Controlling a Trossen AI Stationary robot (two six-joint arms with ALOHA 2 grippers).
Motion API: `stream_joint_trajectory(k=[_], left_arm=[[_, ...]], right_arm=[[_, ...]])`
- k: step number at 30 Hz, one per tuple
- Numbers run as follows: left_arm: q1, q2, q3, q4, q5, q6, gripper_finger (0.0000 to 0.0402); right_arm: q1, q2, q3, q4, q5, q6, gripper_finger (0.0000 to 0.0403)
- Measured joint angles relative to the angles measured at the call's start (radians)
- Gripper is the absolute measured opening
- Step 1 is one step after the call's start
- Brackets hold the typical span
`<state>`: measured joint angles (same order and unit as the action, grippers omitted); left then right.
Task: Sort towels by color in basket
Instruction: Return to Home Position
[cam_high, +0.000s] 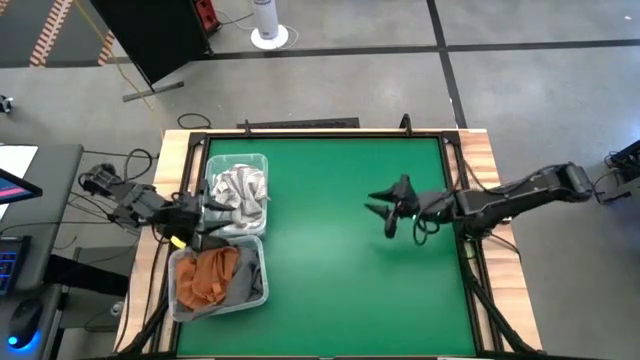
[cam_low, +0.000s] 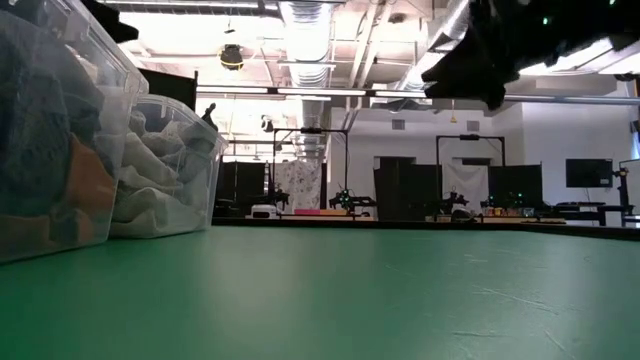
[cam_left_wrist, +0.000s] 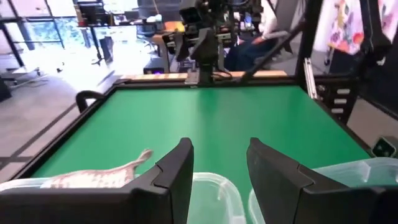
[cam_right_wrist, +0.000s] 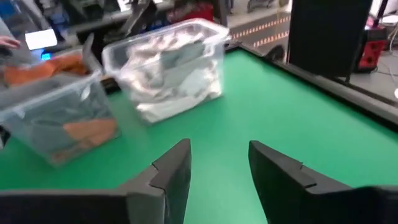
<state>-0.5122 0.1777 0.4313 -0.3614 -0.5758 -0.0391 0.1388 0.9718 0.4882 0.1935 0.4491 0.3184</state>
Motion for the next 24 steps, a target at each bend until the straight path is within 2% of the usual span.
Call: stream_joint_trajectory(k=[5, 7, 13, 18, 24], left_arm=[[0.090, -0.074, -0.010, -0.040, 0.074, -0.025, 0.0142], [0.111, -0.089, -0.013, -0.057, 0.078, -0.057, 0.0142], [0.134, -0.103, -0.101, 0.111, 0.075, -0.160, 0.0141], [0.136, -0.102, -0.219, 0.294, 0.077, -0.184, 0.0141], [0.133, -0.102, -0.280, 0.364, 0.089, -0.183, 0.0141]], right_arm=[[-0.155, -0.103, -0.053, 0.031, -0.174, -0.071, 0.0173], [-0.191, -0.144, -0.067, 0.034, -0.211, -0.096, 0.0164], [-0.260, -0.293, -0.147, 0.023, -0.216, -0.145, 0.0139], [-0.306, -0.446, -0.250, 0.031, -0.216, -0.141, 0.0129], [-0.304, -0.619, -0.343, 0.027, -0.217, -0.149, 0.0127]])
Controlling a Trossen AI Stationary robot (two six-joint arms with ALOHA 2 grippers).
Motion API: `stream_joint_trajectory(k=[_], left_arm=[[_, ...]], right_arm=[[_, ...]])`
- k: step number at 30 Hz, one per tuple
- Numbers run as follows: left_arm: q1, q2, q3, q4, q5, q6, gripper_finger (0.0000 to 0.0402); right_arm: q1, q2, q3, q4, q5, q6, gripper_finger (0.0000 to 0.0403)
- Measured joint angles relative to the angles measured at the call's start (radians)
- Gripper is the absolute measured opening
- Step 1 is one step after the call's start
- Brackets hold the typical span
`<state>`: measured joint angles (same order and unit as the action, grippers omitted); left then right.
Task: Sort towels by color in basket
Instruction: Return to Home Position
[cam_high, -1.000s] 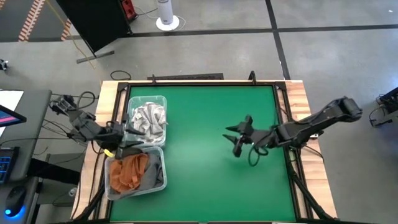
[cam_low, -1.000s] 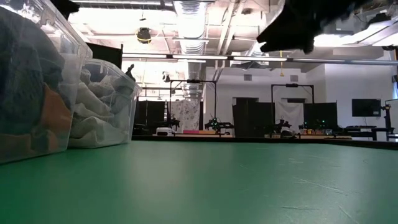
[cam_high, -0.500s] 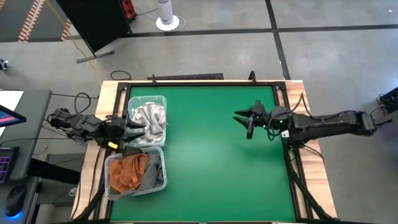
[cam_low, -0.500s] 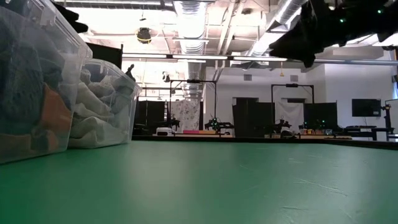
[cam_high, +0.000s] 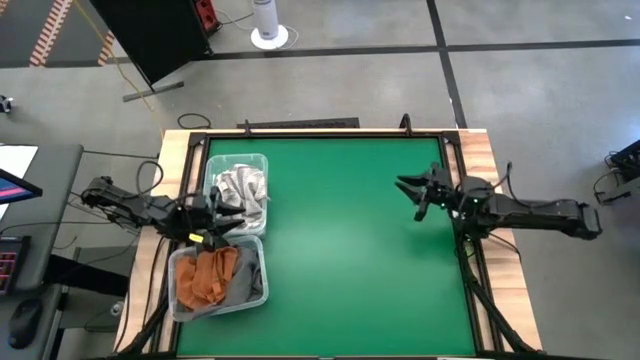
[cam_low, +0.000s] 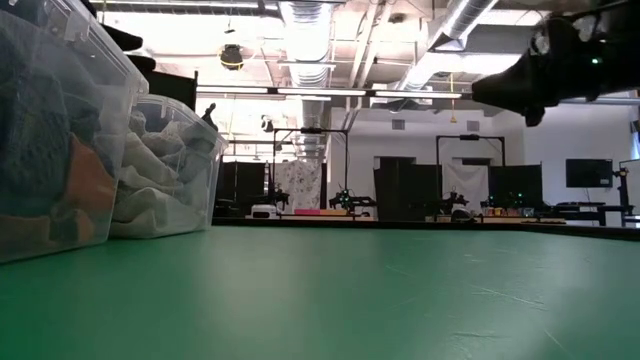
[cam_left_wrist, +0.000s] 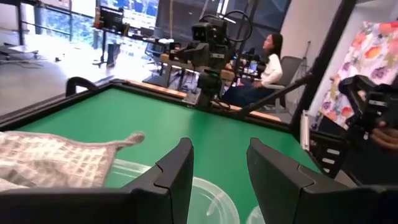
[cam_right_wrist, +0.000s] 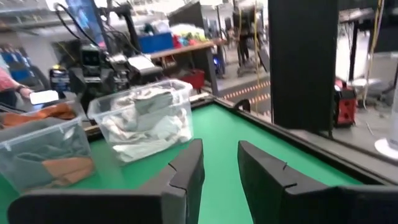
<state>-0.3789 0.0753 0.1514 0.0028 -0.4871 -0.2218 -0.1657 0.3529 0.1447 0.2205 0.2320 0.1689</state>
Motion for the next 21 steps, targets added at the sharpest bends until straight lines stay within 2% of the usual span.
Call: stream_joint_trajectory(k=[8, 13, 17, 21], left_arm=[[-0.014, 0.000, -0.062, 0.048, 0.014, 0.000, 0.0141], [-0.014, 0.000, -0.109, 0.116, 0.041, 0.031, 0.0141], [-0.014, 0.000, -0.112, 0.137, 0.105, 0.098, 0.0141], [-0.014, 0.000, -0.113, 0.116, 0.113, 0.155, 0.0141]], right_arm=[[0.030, -0.228, -0.135, 0.023, 0.000, -0.047, 0.0127], [0.046, -0.332, -0.136, -0.068, 0.000, -0.044, 0.0127], [0.066, -0.352, -0.136, -0.064, 0.001, -0.089, 0.0127], [0.065, -0.351, -0.137, -0.112, 0.005, -0.083, 0.0127]])
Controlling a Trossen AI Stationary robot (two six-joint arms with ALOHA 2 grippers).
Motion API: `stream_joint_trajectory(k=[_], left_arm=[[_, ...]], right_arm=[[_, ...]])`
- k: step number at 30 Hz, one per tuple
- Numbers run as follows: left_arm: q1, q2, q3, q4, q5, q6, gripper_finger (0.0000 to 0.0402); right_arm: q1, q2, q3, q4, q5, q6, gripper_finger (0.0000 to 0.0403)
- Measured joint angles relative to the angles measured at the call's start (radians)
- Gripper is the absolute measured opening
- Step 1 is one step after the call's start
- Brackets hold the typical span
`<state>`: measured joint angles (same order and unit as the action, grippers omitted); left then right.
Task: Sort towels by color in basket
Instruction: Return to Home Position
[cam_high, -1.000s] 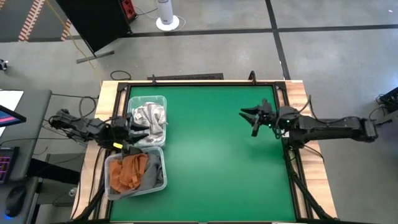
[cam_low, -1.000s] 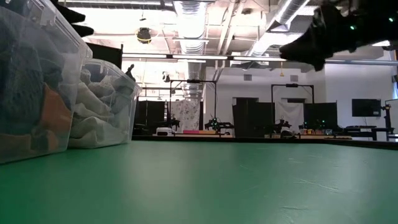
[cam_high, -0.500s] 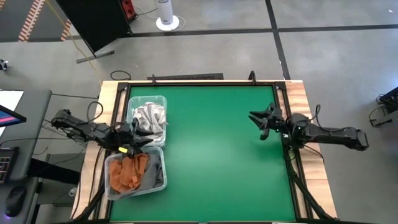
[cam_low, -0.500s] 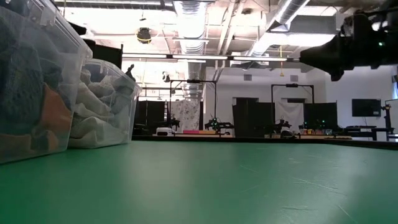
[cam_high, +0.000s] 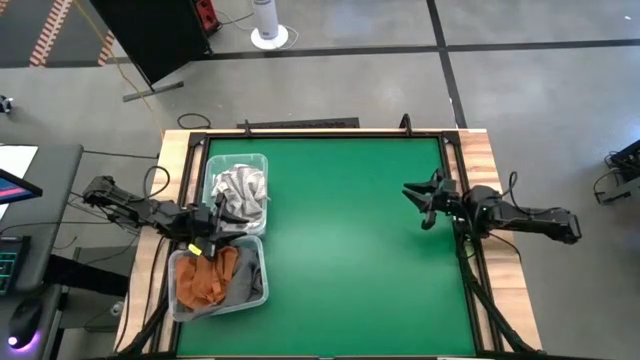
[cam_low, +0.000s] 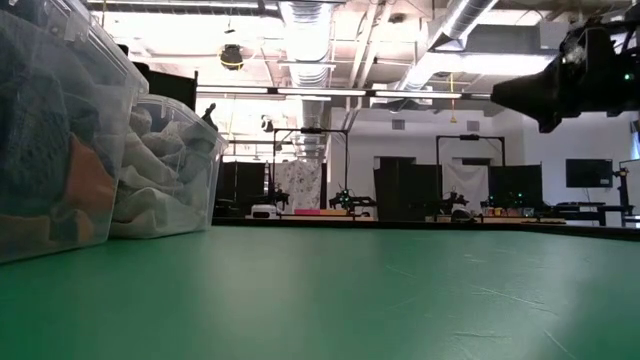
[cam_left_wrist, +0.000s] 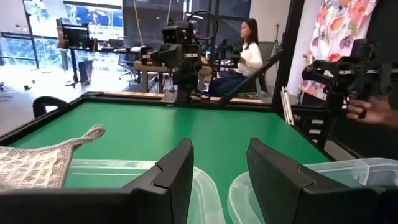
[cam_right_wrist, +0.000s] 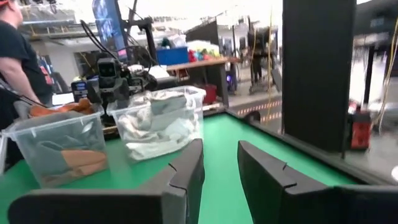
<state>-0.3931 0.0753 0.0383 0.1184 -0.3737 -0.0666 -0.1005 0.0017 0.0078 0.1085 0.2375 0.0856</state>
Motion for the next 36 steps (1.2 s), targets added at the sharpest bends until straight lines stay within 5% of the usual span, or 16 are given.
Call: stream_joint_trajectory(k=[5, 36], left_arm=[[0.000, -0.001, -0.001, -0.016, 0.000, 0.001, 0.0141], [0.000, 0.000, -0.004, -0.022, -0.003, -0.005, 0.0141]], right_arm=[[0.002, 0.005, 0.000, -0.045, 0.000, 0.120, 0.0127], [0.002, 0.005, -0.002, -0.055, 0.002, 0.125, 0.0127]])
